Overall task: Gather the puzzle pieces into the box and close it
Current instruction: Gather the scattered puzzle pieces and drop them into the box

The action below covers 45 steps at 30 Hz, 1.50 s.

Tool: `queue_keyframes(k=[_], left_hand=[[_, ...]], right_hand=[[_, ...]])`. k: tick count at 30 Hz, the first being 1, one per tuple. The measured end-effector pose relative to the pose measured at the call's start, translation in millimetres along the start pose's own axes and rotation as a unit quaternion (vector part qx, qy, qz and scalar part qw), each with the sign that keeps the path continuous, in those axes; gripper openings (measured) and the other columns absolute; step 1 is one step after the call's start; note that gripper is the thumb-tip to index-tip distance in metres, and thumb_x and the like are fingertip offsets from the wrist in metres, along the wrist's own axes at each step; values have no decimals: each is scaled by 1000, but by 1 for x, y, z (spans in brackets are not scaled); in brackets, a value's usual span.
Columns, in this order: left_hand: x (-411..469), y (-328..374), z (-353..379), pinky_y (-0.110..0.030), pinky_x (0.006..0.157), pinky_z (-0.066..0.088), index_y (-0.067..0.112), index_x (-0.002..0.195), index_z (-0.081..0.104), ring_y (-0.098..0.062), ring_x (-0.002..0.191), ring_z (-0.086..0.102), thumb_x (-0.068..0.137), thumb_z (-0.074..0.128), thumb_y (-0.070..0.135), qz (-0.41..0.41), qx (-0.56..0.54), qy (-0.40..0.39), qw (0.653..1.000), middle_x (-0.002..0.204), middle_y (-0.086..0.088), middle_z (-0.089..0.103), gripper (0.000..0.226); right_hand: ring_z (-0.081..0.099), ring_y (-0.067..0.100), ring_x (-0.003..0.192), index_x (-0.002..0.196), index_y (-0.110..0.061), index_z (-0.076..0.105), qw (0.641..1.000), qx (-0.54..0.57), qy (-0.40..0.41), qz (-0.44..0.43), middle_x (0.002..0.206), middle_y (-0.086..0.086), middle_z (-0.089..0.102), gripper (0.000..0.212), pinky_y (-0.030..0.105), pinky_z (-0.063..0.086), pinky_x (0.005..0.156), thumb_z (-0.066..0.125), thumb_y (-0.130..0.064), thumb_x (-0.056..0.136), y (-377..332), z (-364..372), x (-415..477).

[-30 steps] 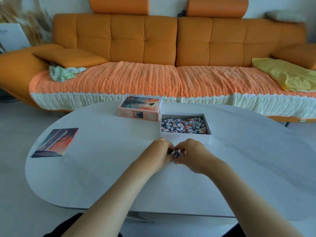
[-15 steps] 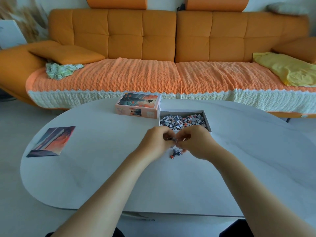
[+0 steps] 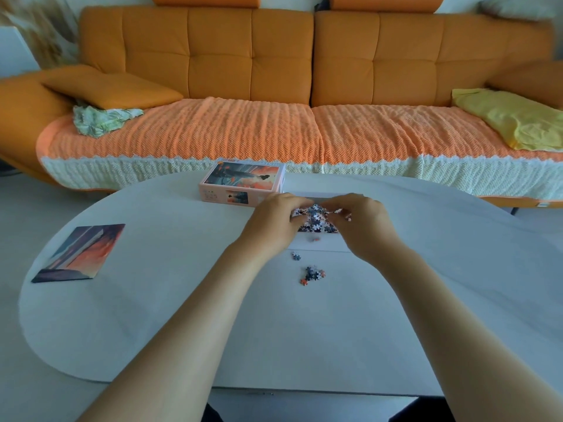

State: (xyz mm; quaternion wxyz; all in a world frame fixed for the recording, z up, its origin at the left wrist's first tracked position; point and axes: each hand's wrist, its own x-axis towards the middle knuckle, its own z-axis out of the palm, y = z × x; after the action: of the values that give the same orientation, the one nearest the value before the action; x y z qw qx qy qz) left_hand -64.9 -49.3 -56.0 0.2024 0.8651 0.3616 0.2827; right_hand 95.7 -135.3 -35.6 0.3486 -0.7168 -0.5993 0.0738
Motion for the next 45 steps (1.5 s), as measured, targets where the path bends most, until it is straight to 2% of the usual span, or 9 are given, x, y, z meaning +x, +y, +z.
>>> queue_keyframes(k=[6, 12, 18, 25, 28, 33, 39, 42, 45], left_hand=[[-30, 5, -7, -34, 72, 52, 25, 96, 72, -9, 77, 58, 88, 68, 16, 51, -5, -18, 999, 89, 12, 60, 13], [-51, -2, 6, -31, 99, 42, 24, 127, 63, -10, 115, 46, 84, 70, 36, 15, 88, -178, 980, 120, 9, 53, 44], [-56, -2, 5, -24, 82, 48, 22, 112, 72, -10, 90, 58, 85, 70, 16, 10, 23, -170, 985, 99, 6, 61, 27], [-62, -8, 3, -19, 84, 38, 21, 129, 62, -5, 95, 47, 80, 76, 41, -19, 53, -178, 982, 110, 7, 49, 55], [-60, -5, 6, -23, 80, 39, 19, 120, 69, -11, 94, 50, 83, 74, 36, -12, 69, -171, 983, 101, 4, 49, 41], [-59, -1, 5, -24, 73, 40, 23, 108, 72, -13, 90, 55, 81, 75, 31, -12, 68, -152, 986, 92, 8, 50, 29], [-59, -1, 3, -24, 76, 46, 23, 98, 69, -11, 86, 55, 79, 77, 35, -23, 36, -161, 986, 94, 6, 51, 23], [-58, 0, 1, -24, 75, 45, 27, 89, 70, -10, 85, 55, 80, 75, 31, -21, 38, -171, 984, 90, 8, 52, 11], [-56, 1, 0, -22, 70, 44, 28, 86, 70, -8, 81, 56, 81, 74, 29, -15, 38, -179, 983, 86, 11, 55, 7]], right_hand=[[51, -17, 67, 99, -28, 75, 987, -62, -141, -53, 81, -23, 61, 17, -4, 33, 64, 66, -19, 88, -3, -5, -21], [51, 6, 85, 125, -29, 62, 952, -140, -271, 6, 105, -12, 59, 49, 19, 39, 75, 74, -44, 80, -2, 5, -36], [55, 8, 76, 105, -24, 73, 968, -91, -233, 26, 90, -8, 63, 31, 12, 40, 60, 79, -34, 77, 0, 15, -39], [55, 8, 81, 116, -25, 69, 962, -98, -253, 36, 89, -11, 60, 43, 16, 42, 69, 80, -37, 76, -7, 14, -38], [54, 3, 67, 102, -25, 76, 963, -90, -252, 33, 75, -17, 57, 29, 10, 41, 54, 81, -33, 75, -12, 15, -36], [57, 9, 74, 95, -22, 77, 959, -131, -251, -13, 78, -12, 63, 15, 10, 42, 58, 69, -27, 84, -19, 13, -39], [51, 9, 81, 97, -19, 74, 951, -165, -257, -47, 92, -6, 65, 18, 14, 38, 66, 59, -15, 87, -26, 14, -40], [53, 10, 75, 88, -21, 74, 956, -157, -247, -27, 78, -10, 59, 21, 15, 41, 63, 58, -9, 82, -22, 12, -37], [54, 6, 65, 83, -22, 76, 963, -135, -230, -27, 66, -18, 57, 24, 5, 38, 55, 58, -5, 82, -19, 10, -33]])
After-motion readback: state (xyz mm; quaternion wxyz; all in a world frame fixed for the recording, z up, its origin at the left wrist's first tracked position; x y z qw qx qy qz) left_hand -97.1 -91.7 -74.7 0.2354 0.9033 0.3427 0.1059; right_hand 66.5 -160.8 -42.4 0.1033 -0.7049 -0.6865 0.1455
